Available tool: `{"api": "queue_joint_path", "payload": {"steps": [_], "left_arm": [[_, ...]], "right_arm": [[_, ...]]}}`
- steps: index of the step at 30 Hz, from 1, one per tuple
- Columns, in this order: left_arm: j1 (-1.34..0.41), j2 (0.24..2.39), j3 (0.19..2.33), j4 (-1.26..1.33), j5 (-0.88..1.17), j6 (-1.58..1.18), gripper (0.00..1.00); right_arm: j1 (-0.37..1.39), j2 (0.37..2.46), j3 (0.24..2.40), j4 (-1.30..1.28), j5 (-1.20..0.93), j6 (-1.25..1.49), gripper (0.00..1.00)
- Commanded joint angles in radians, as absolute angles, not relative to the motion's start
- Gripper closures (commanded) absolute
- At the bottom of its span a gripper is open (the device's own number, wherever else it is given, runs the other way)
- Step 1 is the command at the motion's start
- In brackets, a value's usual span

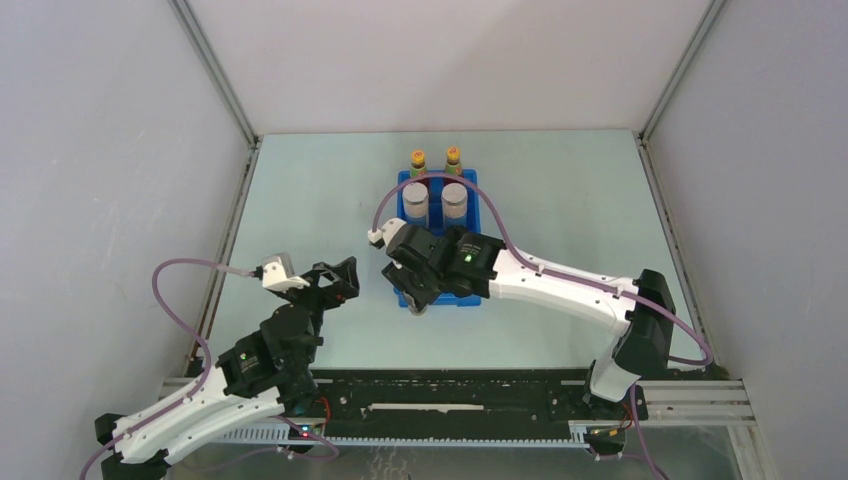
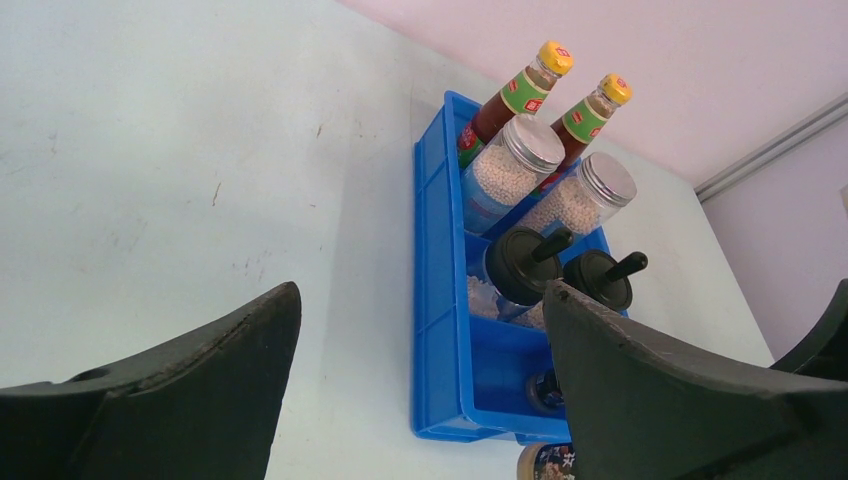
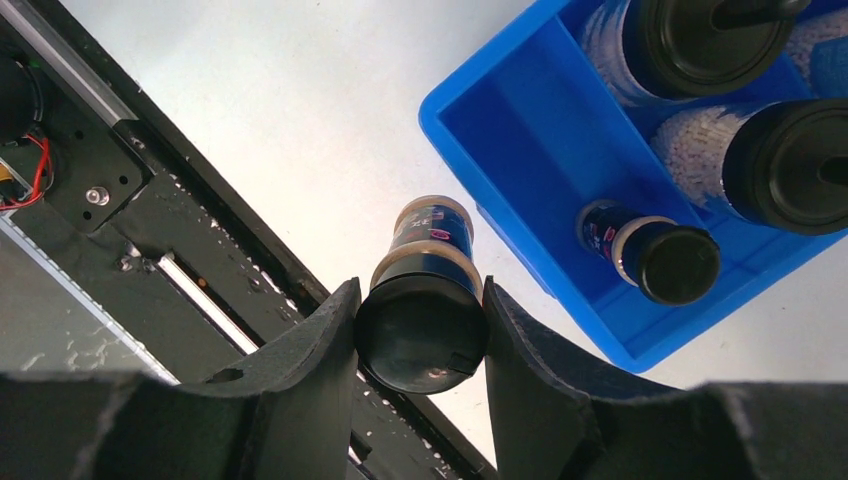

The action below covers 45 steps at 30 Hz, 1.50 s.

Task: Organize the condiment bottles
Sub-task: Pick up the bottle from the center of the board, then place the bottle in the storage box.

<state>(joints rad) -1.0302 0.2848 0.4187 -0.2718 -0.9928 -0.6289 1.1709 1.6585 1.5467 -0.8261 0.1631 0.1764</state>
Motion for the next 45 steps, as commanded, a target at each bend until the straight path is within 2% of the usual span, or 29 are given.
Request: {"api": "queue_joint_path", "payload": {"steps": [1,16,45], "left_arm": [[-1.035,0.276,0.402,-0.264,-1.029,-0.638,0.06],[-1.035,0.274,0.401,-0.266,-1.031,-0.64,0.05],[-1.035,0.29,0.397,-0.254,-1.039,-0.637,0.05]], "right_arm": [[1.159,1.609,1.614,-0.845,0.184,0.14,1.0],[1.045,1.681,1.699,-0.848,0.136,0.084,1.0],[0.936,1.824,1.694,-0.768,0.037,0.075,1.0]]}}
